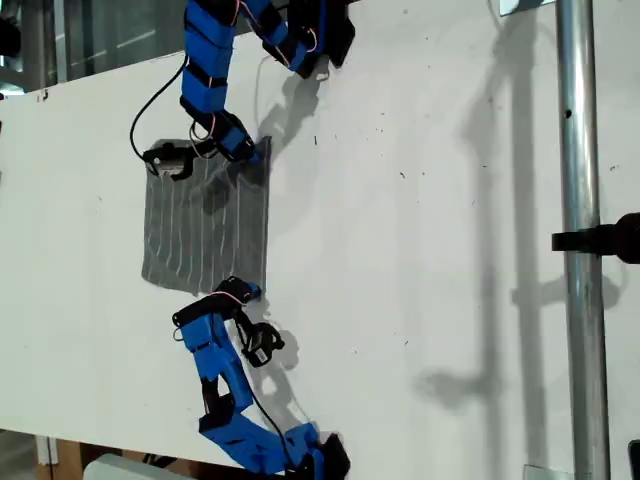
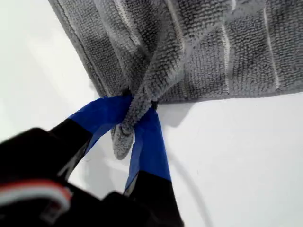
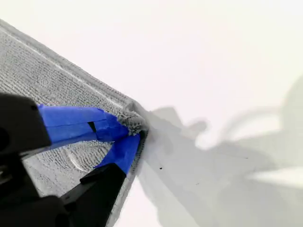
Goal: Grasp corners of a towel and fold twice.
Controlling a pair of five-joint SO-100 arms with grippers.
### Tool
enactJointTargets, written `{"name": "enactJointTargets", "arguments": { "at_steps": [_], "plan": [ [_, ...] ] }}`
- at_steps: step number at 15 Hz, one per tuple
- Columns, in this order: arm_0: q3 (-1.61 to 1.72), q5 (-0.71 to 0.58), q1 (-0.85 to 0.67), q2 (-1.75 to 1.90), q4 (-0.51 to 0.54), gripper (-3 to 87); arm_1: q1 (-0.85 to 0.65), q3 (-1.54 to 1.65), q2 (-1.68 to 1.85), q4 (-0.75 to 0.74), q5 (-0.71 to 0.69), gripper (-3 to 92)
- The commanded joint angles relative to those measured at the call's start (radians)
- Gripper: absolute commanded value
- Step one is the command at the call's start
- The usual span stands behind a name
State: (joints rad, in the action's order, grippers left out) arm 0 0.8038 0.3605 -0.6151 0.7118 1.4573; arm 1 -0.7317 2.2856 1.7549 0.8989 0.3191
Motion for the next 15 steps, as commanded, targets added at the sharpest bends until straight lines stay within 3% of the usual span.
{"name": "enactJointTargets", "arguments": {
  "at_steps": [1, 4, 9, 12, 15],
  "plan": [
    [0.008, 0.008, 0.018, 0.009, 0.051, -2.8, 0.026, 0.000, 0.060, 0.012, 0.011, -0.2],
    [0.017, 0.037, 0.130, 0.061, 0.124, -2.9, 0.186, 0.006, 0.149, 0.097, 0.126, -0.2],
    [0.218, 0.193, 0.413, 0.379, 0.169, -2.9, 0.612, 0.028, 0.551, 0.344, 0.449, -0.2],
    [0.488, 0.333, 0.557, 0.689, 0.121, -2.9, 0.844, 0.104, 0.729, 0.305, 0.597, -0.2],
    [0.727, 0.443, 0.624, 0.888, 0.052, -2.9, 0.942, 0.138, 0.715, 0.247, 0.630, -0.2]
  ]
}}
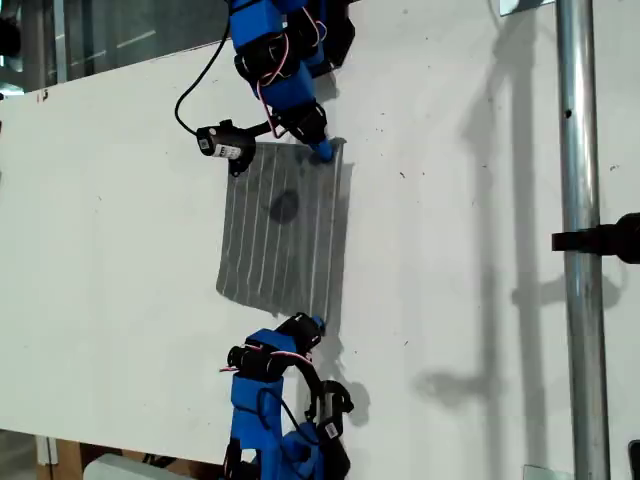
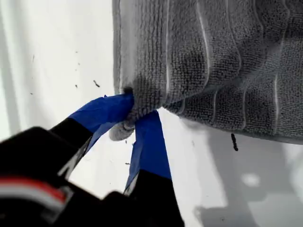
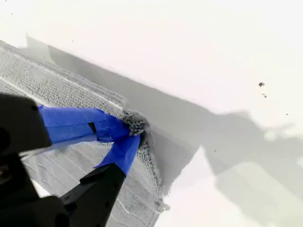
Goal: Grasp corners of a towel and fold twice.
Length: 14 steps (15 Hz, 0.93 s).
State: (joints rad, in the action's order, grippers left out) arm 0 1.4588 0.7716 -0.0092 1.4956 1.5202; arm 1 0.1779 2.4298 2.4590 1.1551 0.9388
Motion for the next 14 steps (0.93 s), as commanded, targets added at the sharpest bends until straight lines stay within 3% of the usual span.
{"name": "enactJointTargets", "arguments": {
  "at_steps": [1, 5, 7, 12, 14],
  "plan": [
    [0.138, 0.028, 0.000, 0.135, -0.060, -2.9, 0.017, -0.005, 0.011, -0.002, 0.011, -0.2],
    [0.100, -0.147, -0.198, 0.058, -0.176, -2.8, -0.175, 0.000, 0.017, 0.035, -0.040, -0.2],
    [-0.052, -0.241, -0.284, -0.055, -0.175, -2.8, -0.291, 0.002, 0.025, 0.043, -0.064, -0.2],
    [-0.572, -0.457, -0.497, -0.391, -0.098, -2.8, -0.746, -0.075, 0.020, 0.049, -0.374, -0.2],
    [-0.617, -0.503, -0.575, -0.393, -0.129, -2.8, -0.891, -0.100, 0.020, -0.002, -0.474, -0.2]
  ]
}}
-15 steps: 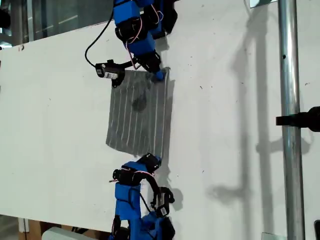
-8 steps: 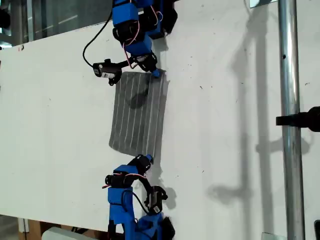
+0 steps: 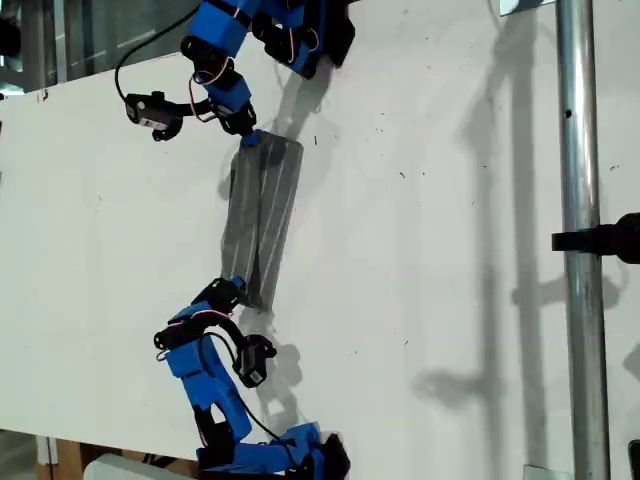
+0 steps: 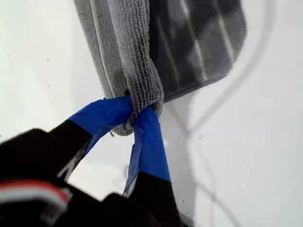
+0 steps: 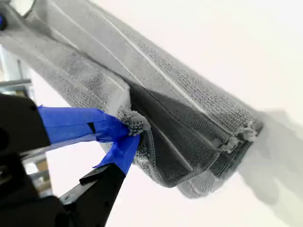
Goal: Grasp corners of a towel and fold twice.
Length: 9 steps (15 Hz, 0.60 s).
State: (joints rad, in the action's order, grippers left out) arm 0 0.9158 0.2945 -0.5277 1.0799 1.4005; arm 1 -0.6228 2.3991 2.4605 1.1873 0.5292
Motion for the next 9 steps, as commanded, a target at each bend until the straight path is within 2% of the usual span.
{"name": "enactJointTargets", "arguments": {
  "at_steps": [1, 3, 5, 9],
  "plan": [
    [-0.074, -0.041, -0.091, 0.043, -0.028, -2.8, -0.144, -0.092, 0.005, -0.057, -0.110, -0.2],
    [-0.074, -0.067, -0.137, 0.078, -0.054, -2.8, -0.213, -0.153, -0.015, -0.084, -0.167, -0.2],
    [-0.064, -0.074, -0.153, 0.095, -0.055, -2.8, -0.221, -0.206, -0.043, -0.086, -0.192, -0.2],
    [-0.002, 0.000, -0.121, 0.060, -0.038, -2.8, -0.074, -0.080, -0.110, -0.153, -0.103, -0.2]
  ]
}}
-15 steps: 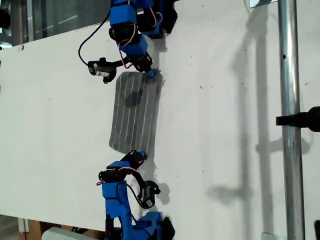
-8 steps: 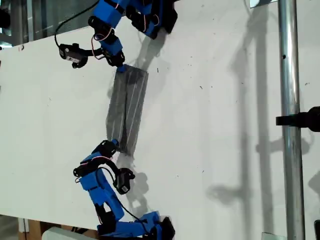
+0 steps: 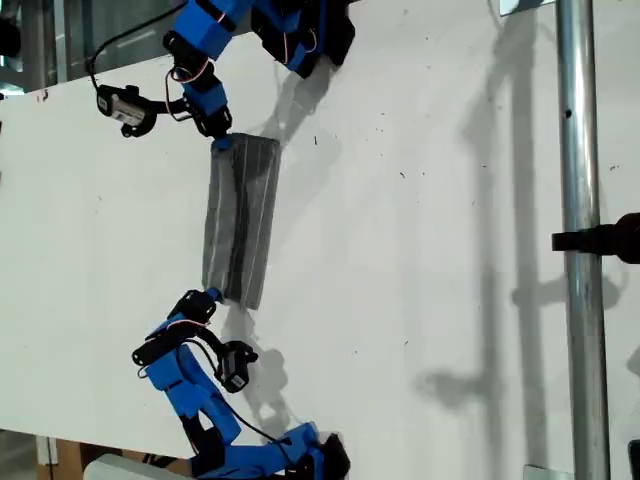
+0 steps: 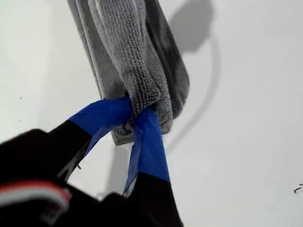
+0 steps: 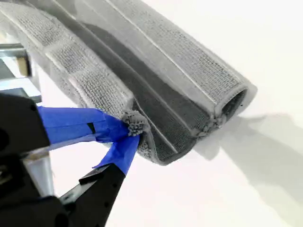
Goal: Grasp corners of a towel and fold twice.
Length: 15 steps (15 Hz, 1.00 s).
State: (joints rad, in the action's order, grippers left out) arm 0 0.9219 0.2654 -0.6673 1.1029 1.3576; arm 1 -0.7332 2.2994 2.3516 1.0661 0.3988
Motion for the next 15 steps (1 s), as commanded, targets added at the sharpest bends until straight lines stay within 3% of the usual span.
{"name": "enactJointTargets", "arguments": {
  "at_steps": [1, 6, 11, 15],
  "plan": [
    [-0.008, 0.055, 0.043, 0.011, 0.018, -2.8, 0.067, 0.064, -0.012, -0.051, 0.054, -0.2],
    [0.031, 0.198, 0.135, -0.138, -0.021, -2.7, 0.097, 0.216, -0.035, -0.107, 0.133, -0.2],
    [0.054, 0.224, 0.071, -0.140, 0.015, -1.6, 0.083, 0.178, -0.209, -0.204, 0.127, -0.2],
    [0.067, 0.175, 0.017, 0.014, 0.071, -2.2, 0.075, 0.017, -0.044, 0.006, 0.097, -0.2]
  ]
}}
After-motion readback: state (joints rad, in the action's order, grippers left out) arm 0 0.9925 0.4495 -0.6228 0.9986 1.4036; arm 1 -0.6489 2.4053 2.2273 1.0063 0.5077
